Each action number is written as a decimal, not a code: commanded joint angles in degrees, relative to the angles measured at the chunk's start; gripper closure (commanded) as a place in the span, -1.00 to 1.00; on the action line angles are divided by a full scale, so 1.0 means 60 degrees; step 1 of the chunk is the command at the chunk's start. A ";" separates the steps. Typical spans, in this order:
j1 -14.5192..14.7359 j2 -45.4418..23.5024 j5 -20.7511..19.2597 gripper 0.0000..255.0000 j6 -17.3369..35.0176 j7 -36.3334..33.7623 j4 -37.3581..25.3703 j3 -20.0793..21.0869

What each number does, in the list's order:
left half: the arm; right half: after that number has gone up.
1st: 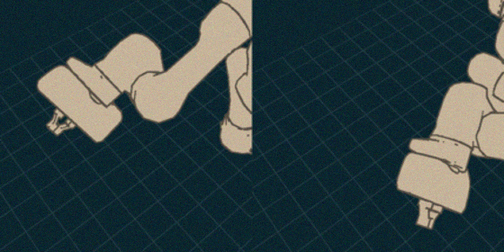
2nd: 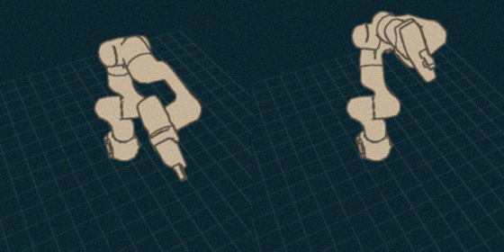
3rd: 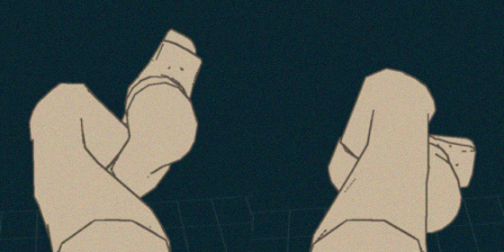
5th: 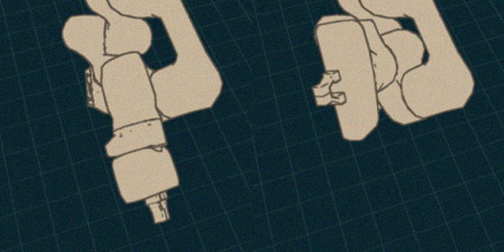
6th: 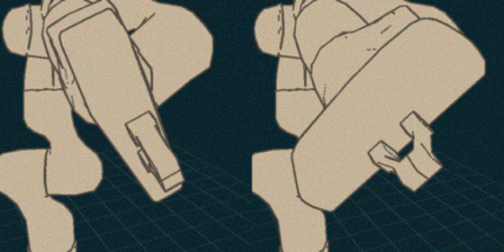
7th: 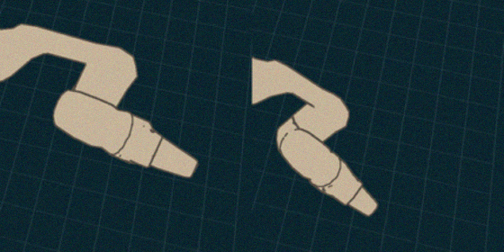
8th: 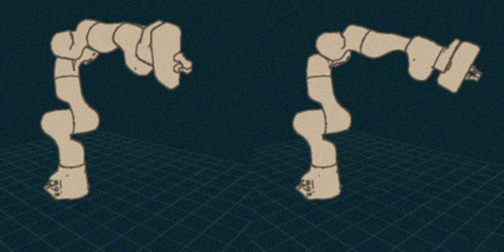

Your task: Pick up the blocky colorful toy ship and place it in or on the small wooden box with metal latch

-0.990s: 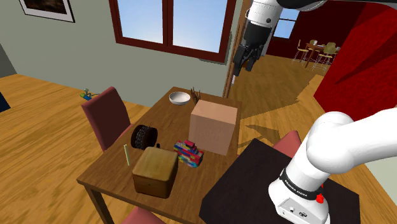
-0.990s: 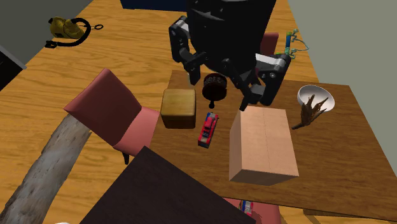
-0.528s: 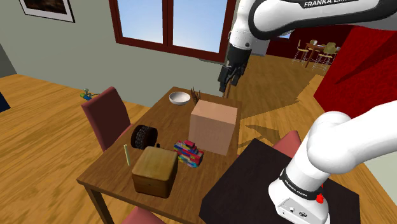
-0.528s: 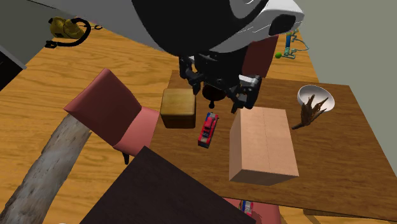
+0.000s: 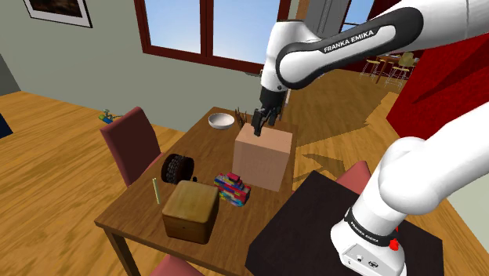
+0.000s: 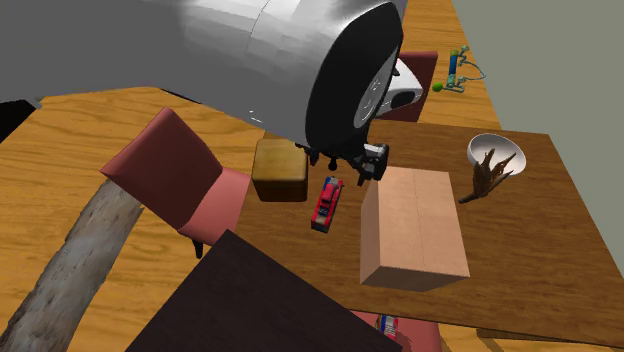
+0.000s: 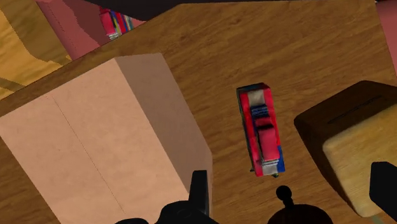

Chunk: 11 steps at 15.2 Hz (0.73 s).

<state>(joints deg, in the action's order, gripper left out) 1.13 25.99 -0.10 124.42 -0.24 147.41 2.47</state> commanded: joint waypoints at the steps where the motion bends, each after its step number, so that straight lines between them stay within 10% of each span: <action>1: 0.0053 -0.0674 -0.0032 -1.00 0.0606 -0.0040 -0.0004 0.0103; 11: 0.0152 -0.4435 -0.0676 -1.00 0.3371 -0.0378 -0.0577 0.0454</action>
<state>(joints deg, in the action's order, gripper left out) 1.94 1.51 -3.59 143.01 -2.12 144.18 5.00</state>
